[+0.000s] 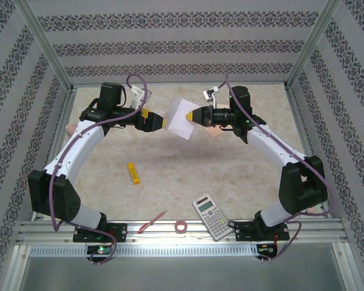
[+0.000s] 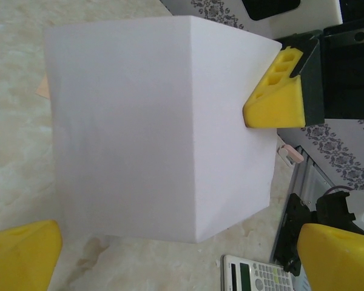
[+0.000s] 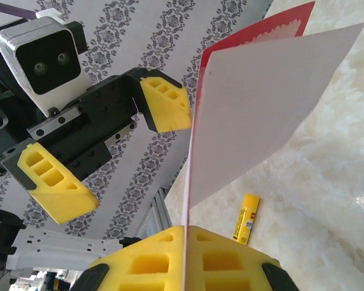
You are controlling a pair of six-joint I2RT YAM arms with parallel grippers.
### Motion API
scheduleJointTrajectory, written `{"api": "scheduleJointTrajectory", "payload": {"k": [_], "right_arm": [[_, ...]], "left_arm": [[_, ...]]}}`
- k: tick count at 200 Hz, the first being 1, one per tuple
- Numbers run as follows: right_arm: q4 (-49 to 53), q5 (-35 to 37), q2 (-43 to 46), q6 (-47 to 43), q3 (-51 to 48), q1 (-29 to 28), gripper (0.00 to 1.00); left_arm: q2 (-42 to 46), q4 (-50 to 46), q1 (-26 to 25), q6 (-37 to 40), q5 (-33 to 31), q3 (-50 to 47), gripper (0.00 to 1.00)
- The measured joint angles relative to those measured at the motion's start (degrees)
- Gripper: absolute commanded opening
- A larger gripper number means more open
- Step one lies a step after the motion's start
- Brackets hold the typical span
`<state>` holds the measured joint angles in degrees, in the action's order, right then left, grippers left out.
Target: Place the letter into the envelope and seal it
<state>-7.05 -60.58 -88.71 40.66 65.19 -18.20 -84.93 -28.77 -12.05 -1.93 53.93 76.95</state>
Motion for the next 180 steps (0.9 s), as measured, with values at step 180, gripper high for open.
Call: {"api": "scheduleJointTrajectory", "payload": {"k": [180], "right_arm": [[-5.7,-0.4,-5.0,2.0,2.7,-4.5,0.0]], "left_arm": [[-3.6,5.7,-4.9,-4.2,2.1,-0.4,1.0]]}}
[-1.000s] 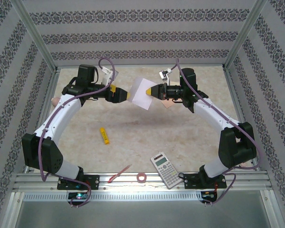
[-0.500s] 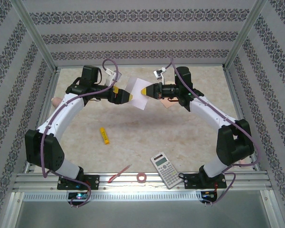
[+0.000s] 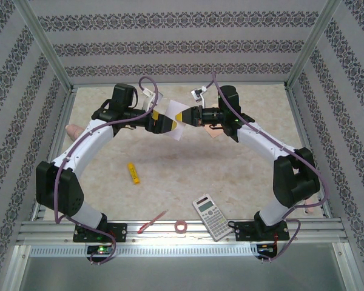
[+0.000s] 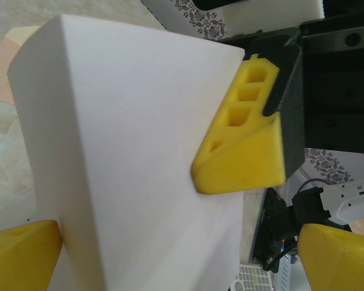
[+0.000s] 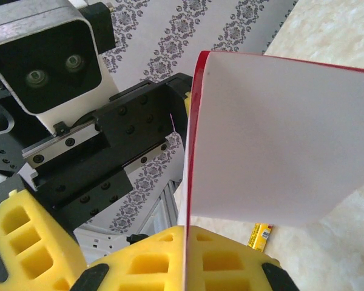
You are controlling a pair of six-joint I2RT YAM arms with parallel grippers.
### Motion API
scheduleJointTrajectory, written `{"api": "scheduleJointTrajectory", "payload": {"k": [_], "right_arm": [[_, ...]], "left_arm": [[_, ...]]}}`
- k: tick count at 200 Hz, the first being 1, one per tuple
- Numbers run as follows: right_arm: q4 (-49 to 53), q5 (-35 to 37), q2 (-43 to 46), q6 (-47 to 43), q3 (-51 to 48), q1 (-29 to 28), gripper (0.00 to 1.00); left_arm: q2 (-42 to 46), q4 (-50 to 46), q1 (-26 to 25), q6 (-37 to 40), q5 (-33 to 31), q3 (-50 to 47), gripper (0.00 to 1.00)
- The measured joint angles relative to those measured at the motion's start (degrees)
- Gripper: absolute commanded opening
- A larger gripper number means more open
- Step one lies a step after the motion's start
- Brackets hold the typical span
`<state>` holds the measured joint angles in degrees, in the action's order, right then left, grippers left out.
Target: Place the letter into the envelope and seal it
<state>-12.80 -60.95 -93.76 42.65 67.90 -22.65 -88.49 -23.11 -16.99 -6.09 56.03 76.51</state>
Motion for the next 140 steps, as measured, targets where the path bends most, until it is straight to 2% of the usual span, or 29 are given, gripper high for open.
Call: {"api": "scheduleJointTrajectory", "payload": {"k": [19,48,101,140], "right_arm": [[-0.5,0.0,-0.2,0.3,0.0,0.0,0.0],[-1.2,0.0,-0.5,0.7,0.0,0.0,0.0],[-2.1,0.0,-0.8,0.7,0.0,0.0,0.0],[-2.4,0.0,-0.8,0.7,0.0,0.0,0.0]], "left_arm": [[0.0,0.0,-0.3,0.0,0.6,0.0,1.0],[0.0,0.0,-0.4,0.0,1.2,0.0,0.94],[0.0,-0.2,-0.6,0.1,3.0,0.0,0.7],[0.0,-1.1,-0.6,1.0,3.5,0.0,0.63]]}}
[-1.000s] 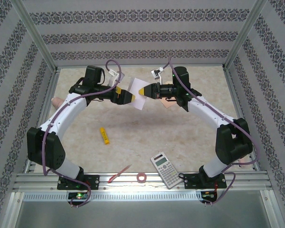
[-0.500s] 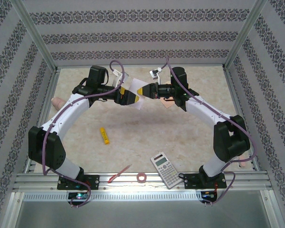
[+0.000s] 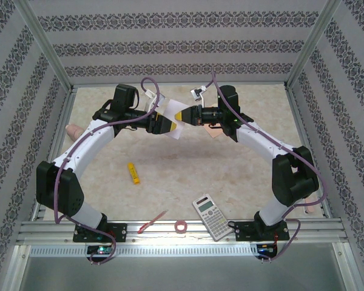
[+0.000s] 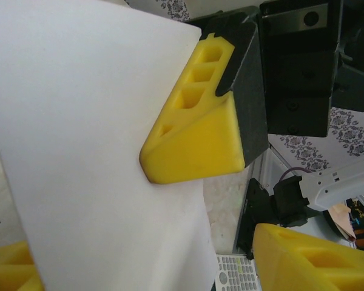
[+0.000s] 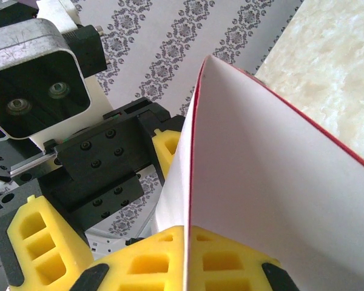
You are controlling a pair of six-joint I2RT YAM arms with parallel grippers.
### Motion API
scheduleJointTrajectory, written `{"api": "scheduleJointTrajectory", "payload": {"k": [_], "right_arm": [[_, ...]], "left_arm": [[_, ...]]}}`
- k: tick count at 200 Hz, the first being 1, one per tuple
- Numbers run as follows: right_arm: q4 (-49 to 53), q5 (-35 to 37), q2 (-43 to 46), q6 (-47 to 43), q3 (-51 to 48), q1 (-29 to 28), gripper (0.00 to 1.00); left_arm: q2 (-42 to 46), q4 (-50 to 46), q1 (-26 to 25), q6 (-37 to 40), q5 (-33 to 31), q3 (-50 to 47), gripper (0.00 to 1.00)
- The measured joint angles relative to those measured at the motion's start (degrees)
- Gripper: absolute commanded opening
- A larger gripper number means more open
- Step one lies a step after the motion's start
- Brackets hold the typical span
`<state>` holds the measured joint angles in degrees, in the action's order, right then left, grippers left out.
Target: Place the letter into the envelope and seal it
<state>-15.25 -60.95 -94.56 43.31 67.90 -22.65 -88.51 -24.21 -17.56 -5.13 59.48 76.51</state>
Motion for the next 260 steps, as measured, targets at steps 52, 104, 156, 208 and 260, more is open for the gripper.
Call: {"api": "scheduleJointTrajectory", "payload": {"k": [52,104,156,208,260], "right_arm": [[0.3,0.0,0.0,-1.2,0.0,0.0,0.0],[2.7,0.0,1.0,-4.6,0.0,0.0,0.0],[3.7,0.3,3.4,-6.5,-0.6,0.0,0.0],[3.9,0.5,4.0,-6.9,-0.9,0.0,0.0],[3.9,1.1,4.0,-6.7,-0.9,0.0,0.18]], "left_arm": [[0.0,-2.2,0.0,1.5,0.0,0.3,0.53],[0.0,-3.5,0.0,2.1,0.0,1.8,0.44],[-0.9,-3.9,0.0,2.3,0.0,2.5,0.34],[-0.9,-3.8,0.0,2.2,0.1,2.5,0.13],[-0.9,-3.8,0.0,2.1,0.0,2.5,0.01]]}}
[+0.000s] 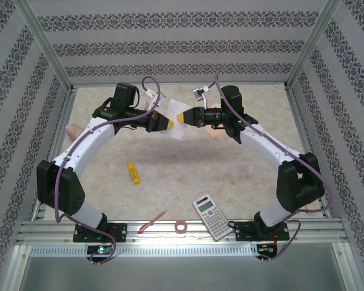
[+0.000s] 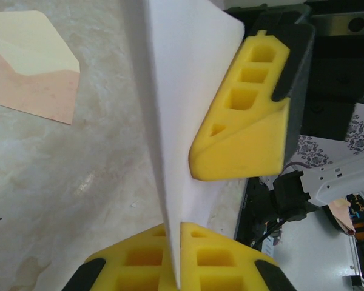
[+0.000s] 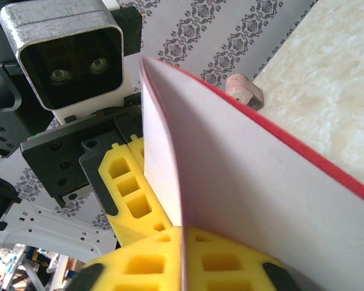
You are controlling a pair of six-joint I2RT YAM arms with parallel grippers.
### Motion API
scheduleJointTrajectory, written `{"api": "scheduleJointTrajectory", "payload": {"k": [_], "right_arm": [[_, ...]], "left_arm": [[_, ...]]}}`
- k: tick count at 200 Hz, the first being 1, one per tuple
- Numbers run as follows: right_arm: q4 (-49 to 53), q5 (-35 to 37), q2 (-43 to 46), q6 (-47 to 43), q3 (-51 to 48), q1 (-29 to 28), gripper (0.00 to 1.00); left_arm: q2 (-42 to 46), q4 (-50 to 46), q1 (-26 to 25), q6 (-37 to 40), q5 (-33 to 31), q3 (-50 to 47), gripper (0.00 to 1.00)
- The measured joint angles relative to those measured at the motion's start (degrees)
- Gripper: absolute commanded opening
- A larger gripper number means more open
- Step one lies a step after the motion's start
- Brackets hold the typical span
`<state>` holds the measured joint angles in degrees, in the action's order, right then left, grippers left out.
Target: Place the letter into the envelope and seal it
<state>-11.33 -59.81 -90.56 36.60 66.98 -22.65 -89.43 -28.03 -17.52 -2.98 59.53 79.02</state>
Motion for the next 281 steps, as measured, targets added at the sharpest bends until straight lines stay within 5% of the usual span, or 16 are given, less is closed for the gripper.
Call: {"api": "scheduleJointTrajectory", "payload": {"k": [41,110,281], "right_arm": [[-0.1,0.7,0.1,0.3,0.0,0.1,0.39],[0.4,3.5,2.8,0.6,-1.4,4.1,0.97],[3.0,4.9,7.6,0.5,-3.8,9.3,0.98]], "left_arm": [[0.0,0.0,0.0,0.0,-0.1,0.0,0.0],[0.0,0.2,0.4,0.0,-1.2,0.0,0.0],[-0.9,1.4,0.8,1.0,0.2,0.3,0.0]]}}
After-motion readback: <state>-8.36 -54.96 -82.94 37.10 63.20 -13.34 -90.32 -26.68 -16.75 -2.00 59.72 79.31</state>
